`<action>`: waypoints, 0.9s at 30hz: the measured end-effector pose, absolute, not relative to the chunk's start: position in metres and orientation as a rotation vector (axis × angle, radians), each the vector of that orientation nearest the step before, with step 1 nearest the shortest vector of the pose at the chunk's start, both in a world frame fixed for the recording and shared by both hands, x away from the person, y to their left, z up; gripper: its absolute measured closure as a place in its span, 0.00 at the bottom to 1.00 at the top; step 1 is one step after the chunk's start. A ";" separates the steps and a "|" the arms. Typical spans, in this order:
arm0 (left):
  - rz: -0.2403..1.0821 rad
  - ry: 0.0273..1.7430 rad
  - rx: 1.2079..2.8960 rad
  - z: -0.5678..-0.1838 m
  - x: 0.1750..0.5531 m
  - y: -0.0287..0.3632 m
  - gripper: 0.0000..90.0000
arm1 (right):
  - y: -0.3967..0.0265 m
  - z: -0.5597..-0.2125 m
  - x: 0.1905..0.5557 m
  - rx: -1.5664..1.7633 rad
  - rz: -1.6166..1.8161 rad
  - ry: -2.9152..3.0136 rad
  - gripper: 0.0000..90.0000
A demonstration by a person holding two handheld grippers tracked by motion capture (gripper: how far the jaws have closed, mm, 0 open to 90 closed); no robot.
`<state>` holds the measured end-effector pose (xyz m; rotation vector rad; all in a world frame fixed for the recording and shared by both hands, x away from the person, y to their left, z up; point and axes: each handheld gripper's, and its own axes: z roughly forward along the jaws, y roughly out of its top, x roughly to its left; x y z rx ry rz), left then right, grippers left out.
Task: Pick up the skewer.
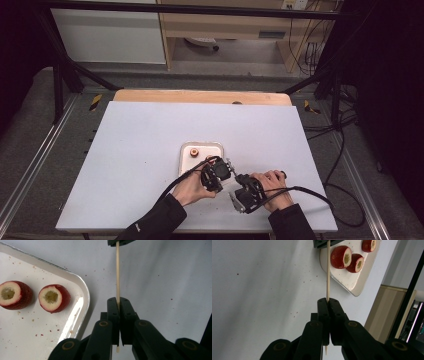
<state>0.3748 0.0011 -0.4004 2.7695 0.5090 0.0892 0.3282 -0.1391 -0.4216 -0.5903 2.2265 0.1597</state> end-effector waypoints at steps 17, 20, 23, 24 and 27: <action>0.207 0.551 2.746 -0.402 0.365 0.019 0.98 | -0.156 -0.415 0.338 -0.184 0.403 2.340 0.60; 0.205 0.553 2.713 -0.403 0.362 0.028 0.98 | -0.168 -0.415 0.342 0.005 0.522 2.367 0.48; 0.209 0.560 2.711 -0.404 0.361 0.032 0.98 | -0.180 -0.417 0.346 0.190 0.599 2.389 0.40; 0.207 0.574 2.706 -0.404 0.360 0.034 0.98 | -0.184 -0.418 0.347 0.242 0.621 2.396 0.38; 0.217 0.605 2.676 -0.405 0.358 0.042 0.98 | -0.193 -0.422 0.352 0.399 0.679 2.430 0.30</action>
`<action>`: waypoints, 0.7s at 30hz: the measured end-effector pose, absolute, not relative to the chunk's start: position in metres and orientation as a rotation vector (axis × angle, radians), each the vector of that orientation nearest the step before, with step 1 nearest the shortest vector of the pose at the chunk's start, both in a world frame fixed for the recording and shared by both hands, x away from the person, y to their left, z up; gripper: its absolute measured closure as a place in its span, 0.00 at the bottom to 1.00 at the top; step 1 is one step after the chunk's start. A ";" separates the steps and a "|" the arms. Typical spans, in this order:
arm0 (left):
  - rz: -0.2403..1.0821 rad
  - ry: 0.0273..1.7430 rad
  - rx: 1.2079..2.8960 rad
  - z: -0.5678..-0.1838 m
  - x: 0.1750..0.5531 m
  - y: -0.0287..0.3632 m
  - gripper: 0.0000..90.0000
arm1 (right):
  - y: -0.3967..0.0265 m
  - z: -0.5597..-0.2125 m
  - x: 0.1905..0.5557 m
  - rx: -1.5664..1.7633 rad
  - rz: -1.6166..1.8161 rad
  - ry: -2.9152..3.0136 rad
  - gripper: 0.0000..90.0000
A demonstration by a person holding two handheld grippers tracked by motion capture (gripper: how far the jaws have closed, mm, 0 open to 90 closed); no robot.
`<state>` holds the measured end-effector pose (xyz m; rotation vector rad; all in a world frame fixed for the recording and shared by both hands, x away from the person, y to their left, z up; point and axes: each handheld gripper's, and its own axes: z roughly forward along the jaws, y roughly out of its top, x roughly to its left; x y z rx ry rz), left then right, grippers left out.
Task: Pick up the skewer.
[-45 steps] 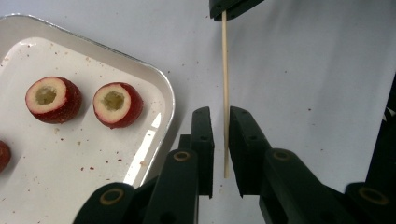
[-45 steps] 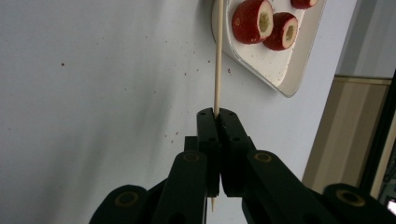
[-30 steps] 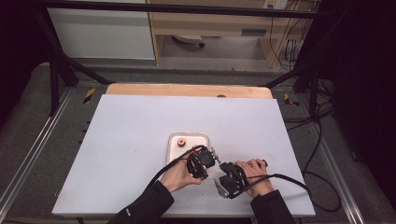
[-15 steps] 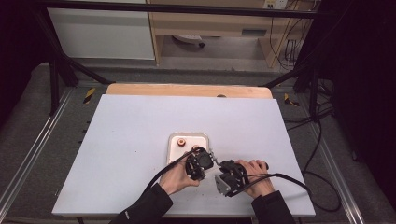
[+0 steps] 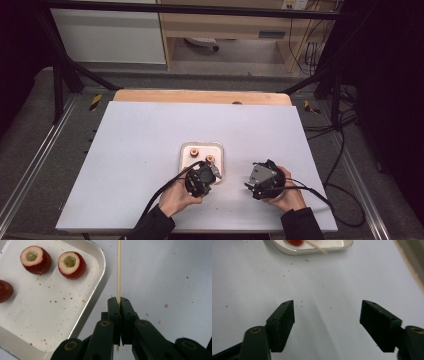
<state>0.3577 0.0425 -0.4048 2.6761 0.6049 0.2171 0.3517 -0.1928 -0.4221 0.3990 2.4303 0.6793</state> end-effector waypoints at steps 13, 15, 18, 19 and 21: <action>0.252 0.776 2.417 -0.402 0.345 0.072 0.98 | -0.209 -0.430 0.361 0.843 0.837 2.494 0.12; 0.271 0.802 2.370 -0.403 0.342 0.077 0.98 | -0.209 -0.429 0.362 0.884 0.864 2.497 0.09; 0.280 0.827 2.311 -0.406 0.338 0.083 0.98 | -0.209 -0.426 0.363 0.950 0.924 2.492 0.07; 0.281 0.838 2.296 -0.407 0.336 0.086 0.98 | -0.209 -0.425 0.364 0.964 0.937 2.491 0.06; 0.276 0.854 2.257 -0.409 0.333 0.092 0.98 | -0.209 -0.423 0.364 1.000 0.958 2.481 0.05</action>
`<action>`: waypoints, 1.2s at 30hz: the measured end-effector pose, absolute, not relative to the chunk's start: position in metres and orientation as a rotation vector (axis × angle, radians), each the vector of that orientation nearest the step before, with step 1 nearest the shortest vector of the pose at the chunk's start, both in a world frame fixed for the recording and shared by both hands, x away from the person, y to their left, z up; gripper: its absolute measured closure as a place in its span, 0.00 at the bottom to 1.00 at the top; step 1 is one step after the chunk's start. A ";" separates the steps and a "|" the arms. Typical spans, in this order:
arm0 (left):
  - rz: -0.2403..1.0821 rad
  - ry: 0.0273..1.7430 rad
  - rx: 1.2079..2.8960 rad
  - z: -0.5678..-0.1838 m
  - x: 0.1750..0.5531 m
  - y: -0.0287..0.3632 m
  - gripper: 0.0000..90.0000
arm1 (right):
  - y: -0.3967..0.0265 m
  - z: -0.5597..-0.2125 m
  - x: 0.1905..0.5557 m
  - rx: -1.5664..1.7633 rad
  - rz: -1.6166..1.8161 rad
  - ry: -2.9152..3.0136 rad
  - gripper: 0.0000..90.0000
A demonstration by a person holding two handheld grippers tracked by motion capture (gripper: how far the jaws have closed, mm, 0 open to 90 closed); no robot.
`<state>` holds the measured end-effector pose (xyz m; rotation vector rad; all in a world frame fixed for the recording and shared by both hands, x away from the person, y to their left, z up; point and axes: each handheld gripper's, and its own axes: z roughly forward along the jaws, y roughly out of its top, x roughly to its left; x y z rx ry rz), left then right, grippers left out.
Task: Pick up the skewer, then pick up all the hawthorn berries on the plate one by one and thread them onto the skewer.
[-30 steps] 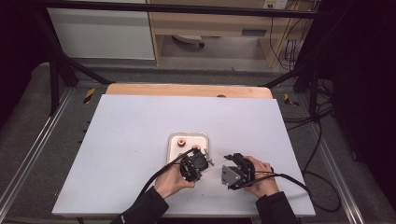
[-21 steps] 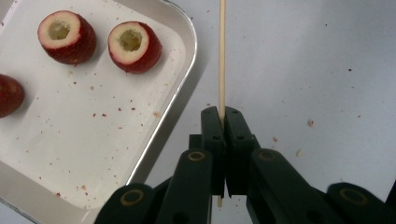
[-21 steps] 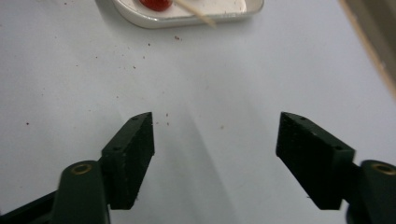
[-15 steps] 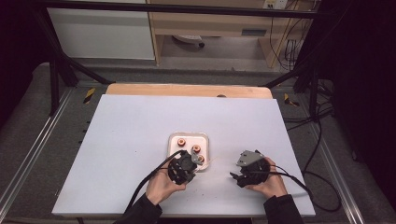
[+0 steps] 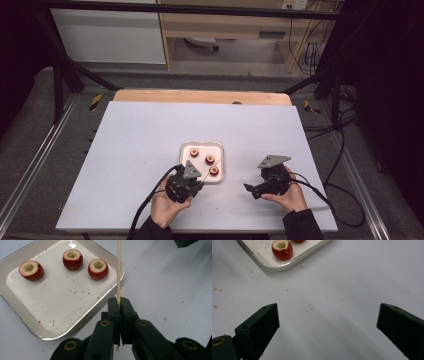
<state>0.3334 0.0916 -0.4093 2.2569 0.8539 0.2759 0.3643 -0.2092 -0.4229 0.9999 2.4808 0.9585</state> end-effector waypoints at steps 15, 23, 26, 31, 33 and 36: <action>0.276 0.922 2.118 -0.431 0.317 0.123 0.98 | -0.188 -0.410 0.372 1.173 1.074 2.454 0.02; 0.279 0.919 2.098 -0.433 0.311 0.131 0.98 | -0.168 -0.408 0.379 1.207 1.058 2.471 0.02; 0.283 0.925 2.094 -0.434 0.311 0.133 0.98 | -0.160 -0.407 0.382 1.218 1.043 2.471 0.02; 0.295 0.932 2.088 -0.435 0.311 0.138 0.98 | -0.146 -0.404 0.387 1.224 1.028 2.482 0.03; 0.311 0.933 2.089 -0.435 0.311 0.139 0.98 | -0.140 -0.403 0.390 1.220 1.008 2.485 0.04; 0.305 0.938 2.084 -0.436 0.311 0.141 0.98 | -0.131 -0.401 0.394 1.228 1.003 2.497 0.06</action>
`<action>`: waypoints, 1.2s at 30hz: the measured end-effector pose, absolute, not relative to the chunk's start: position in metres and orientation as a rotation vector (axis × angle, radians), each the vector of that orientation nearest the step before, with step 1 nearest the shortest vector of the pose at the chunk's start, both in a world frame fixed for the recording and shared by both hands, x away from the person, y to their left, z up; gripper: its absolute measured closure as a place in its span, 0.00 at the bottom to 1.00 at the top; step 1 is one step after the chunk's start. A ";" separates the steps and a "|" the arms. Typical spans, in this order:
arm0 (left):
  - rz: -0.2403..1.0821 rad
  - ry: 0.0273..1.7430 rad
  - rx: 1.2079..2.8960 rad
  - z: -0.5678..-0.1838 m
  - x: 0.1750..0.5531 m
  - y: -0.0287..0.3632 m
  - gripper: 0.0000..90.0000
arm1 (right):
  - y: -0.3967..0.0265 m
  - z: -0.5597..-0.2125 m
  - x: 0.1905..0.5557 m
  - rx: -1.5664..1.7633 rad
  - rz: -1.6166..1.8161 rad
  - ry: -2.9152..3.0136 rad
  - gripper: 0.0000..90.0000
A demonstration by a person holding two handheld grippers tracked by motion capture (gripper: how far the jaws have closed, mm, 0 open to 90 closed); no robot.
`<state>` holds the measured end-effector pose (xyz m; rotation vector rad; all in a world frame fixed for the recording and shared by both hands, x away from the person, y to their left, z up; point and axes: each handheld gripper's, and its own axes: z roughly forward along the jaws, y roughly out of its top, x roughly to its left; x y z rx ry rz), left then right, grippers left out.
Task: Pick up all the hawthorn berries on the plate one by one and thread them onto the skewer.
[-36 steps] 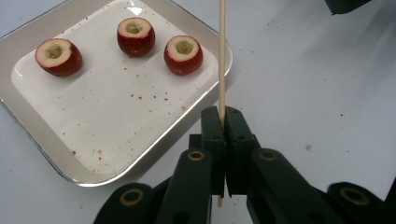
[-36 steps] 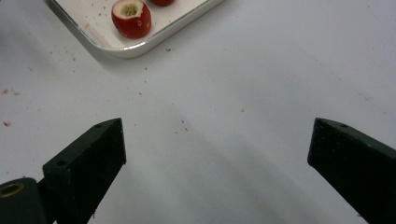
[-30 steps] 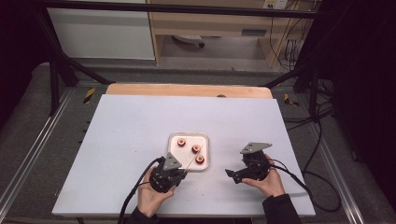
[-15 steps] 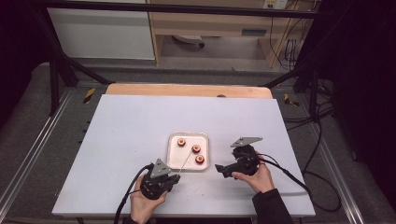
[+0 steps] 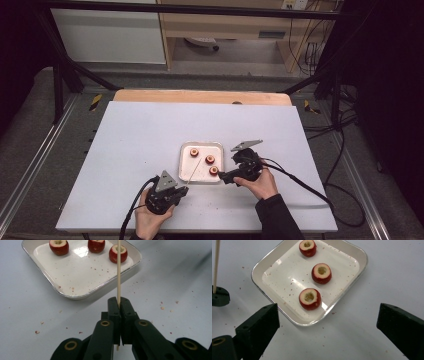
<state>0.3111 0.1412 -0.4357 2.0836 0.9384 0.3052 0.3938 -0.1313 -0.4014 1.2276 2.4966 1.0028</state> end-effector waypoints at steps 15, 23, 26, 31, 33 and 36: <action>0.303 0.940 2.092 -0.437 0.312 0.144 0.98 | -0.091 -0.404 0.414 1.301 0.885 2.615 0.32; 0.298 0.943 2.096 -0.438 0.312 0.147 0.98 | -0.079 -0.409 0.426 1.330 0.750 2.667 0.48; 0.296 0.945 2.097 -0.439 0.313 0.146 0.98 | -0.077 -0.411 0.428 1.343 0.729 2.665 0.51; 0.294 0.944 2.103 -0.439 0.313 0.146 0.98 | -0.074 -0.414 0.431 1.370 0.697 2.673 0.58; 0.294 0.944 2.102 -0.439 0.313 0.146 0.98 | -0.074 -0.415 0.432 1.384 0.692 2.673 0.61; 0.295 0.943 2.104 -0.439 0.313 0.146 0.98 | -0.074 -0.416 0.433 1.405 0.685 2.678 0.63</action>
